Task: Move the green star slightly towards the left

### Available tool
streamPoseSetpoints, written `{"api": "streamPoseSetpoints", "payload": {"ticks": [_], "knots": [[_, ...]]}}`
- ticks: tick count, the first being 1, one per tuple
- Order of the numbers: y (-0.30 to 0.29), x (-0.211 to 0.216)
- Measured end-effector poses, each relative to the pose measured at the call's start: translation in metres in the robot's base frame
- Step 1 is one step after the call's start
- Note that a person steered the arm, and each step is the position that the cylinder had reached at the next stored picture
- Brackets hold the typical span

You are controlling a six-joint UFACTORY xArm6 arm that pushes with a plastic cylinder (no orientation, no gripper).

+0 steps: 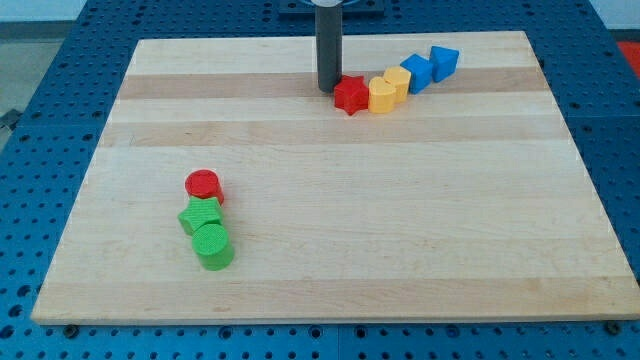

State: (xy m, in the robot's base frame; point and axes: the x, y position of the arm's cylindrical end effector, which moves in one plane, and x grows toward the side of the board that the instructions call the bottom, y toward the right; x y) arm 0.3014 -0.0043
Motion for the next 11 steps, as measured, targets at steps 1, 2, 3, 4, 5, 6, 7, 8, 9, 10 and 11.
{"api": "streamPoseSetpoints", "payload": {"ticks": [1, 2, 3, 4, 5, 6, 7, 8, 9, 10, 11], "knots": [[-0.019, 0.0], [-0.078, 0.011], [-0.094, 0.053], [-0.091, 0.1], [-0.069, 0.145], [-0.064, 0.191], [-0.108, 0.205], [-0.17, 0.205], [-0.219, 0.193], [-0.219, 0.183], [-0.201, 0.198]]}}
